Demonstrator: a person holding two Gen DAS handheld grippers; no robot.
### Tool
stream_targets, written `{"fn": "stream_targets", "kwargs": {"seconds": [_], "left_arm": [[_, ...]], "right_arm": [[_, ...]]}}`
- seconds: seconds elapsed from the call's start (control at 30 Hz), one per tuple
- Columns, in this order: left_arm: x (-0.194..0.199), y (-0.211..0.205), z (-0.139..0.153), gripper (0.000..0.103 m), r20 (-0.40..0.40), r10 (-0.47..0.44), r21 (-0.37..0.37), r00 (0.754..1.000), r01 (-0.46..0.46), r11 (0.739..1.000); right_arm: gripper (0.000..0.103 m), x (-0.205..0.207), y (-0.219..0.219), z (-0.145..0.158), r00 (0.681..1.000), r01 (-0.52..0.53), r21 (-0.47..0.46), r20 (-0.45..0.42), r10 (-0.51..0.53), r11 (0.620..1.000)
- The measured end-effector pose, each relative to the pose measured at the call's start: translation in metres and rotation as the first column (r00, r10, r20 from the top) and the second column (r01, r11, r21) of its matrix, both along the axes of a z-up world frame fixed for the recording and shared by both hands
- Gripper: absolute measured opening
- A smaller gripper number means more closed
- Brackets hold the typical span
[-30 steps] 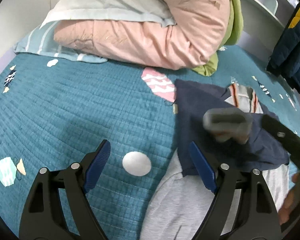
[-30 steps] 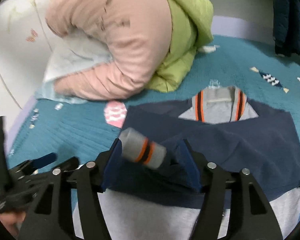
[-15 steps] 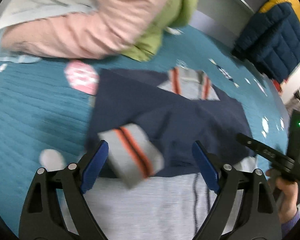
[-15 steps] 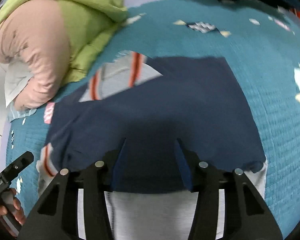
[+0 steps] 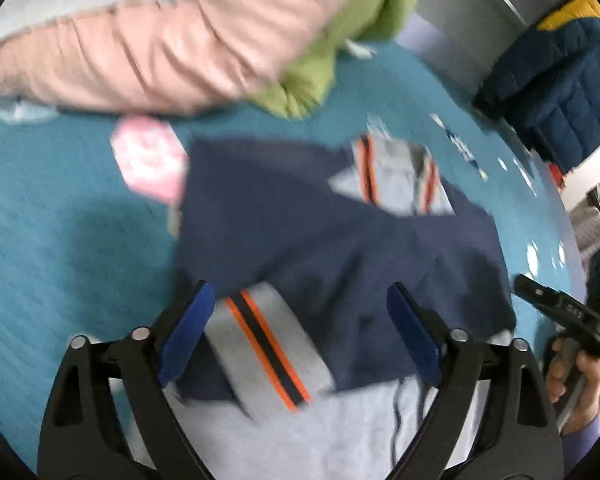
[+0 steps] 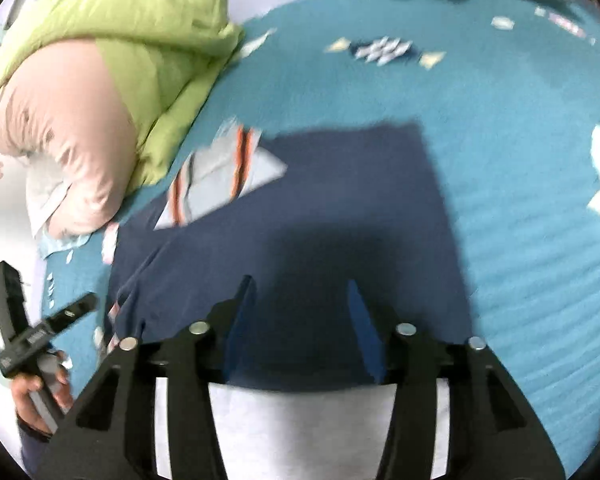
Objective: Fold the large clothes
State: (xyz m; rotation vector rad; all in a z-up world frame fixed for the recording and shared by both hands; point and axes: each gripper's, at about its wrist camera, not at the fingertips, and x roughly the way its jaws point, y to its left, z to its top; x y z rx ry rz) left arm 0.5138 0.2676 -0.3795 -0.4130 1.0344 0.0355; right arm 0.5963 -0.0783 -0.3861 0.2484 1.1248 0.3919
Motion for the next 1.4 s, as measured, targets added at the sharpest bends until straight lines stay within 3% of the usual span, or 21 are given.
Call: {"fn": "stream_targets", "kwargs": {"seconds": [0.13,0.23,0.53,0.7,0.87,1.0,1.07,1.1,1.2,1.27,1.33,1.4], "left_arm": [[0.037,0.032,-0.003,0.09,-0.063,0.051,0.101,0.997,-0.044,0.994],[0.069,0.048,-0.022,0.09,-0.147,0.085,0.11,0.985,-0.069,0.991],[0.111,0.056,-0.054,0.09,-0.233,0.102,0.093,0.967,-0.082,0.992],[0.123,0.043,-0.062,0.09,-0.253,0.106,0.144,0.962,-0.071,0.987],[0.142,0.028,-0.067,0.089,-0.279,0.09,0.155,0.956,-0.048,0.987],[0.148,0.027,-0.065,0.079,-0.281,0.07,0.154,0.957,-0.027,0.988],[0.149,0.024,-0.063,0.07,-0.275,0.064,0.153,0.959,-0.022,0.988],[0.149,0.023,-0.061,0.061,-0.27,0.056,0.147,0.961,-0.016,0.989],[0.147,0.026,-0.058,0.05,-0.26,0.055,0.131,0.964,-0.021,0.991],[0.144,0.026,-0.056,0.044,-0.251,0.038,0.135,0.967,-0.004,0.991],[0.141,0.024,-0.054,0.026,-0.242,0.025,0.143,0.97,0.01,0.99],[0.134,0.021,-0.052,0.02,-0.228,0.025,0.155,0.973,0.011,0.988]], "right_arm": [[0.05,0.029,-0.014,0.003,0.998,0.044,-0.118,0.044,-0.039,0.992],[0.051,0.054,-0.024,-0.003,0.996,0.084,-0.172,0.041,-0.078,0.982],[0.053,0.102,-0.052,-0.029,0.983,0.155,-0.128,-0.08,-0.166,0.98],[0.054,0.12,-0.054,-0.04,0.971,0.174,-0.123,-0.145,-0.191,0.977],[0.054,0.128,-0.049,-0.04,0.972,0.179,-0.091,-0.14,-0.191,0.98],[0.054,0.137,-0.04,-0.047,0.971,0.168,-0.054,-0.164,-0.175,0.984],[0.053,0.137,-0.034,-0.05,0.971,0.162,-0.049,-0.169,-0.168,0.986],[0.05,0.137,-0.03,-0.052,0.973,0.148,-0.058,-0.169,-0.156,0.987],[0.032,0.134,-0.021,-0.053,0.981,0.113,-0.14,-0.141,-0.132,0.984],[0.013,0.132,-0.023,-0.052,0.984,0.108,-0.144,-0.129,-0.127,0.984],[0.005,0.128,-0.025,-0.047,0.988,0.096,-0.138,-0.107,-0.111,0.986],[0.005,0.123,-0.025,-0.041,0.992,0.091,-0.143,-0.076,-0.103,0.986]]}}
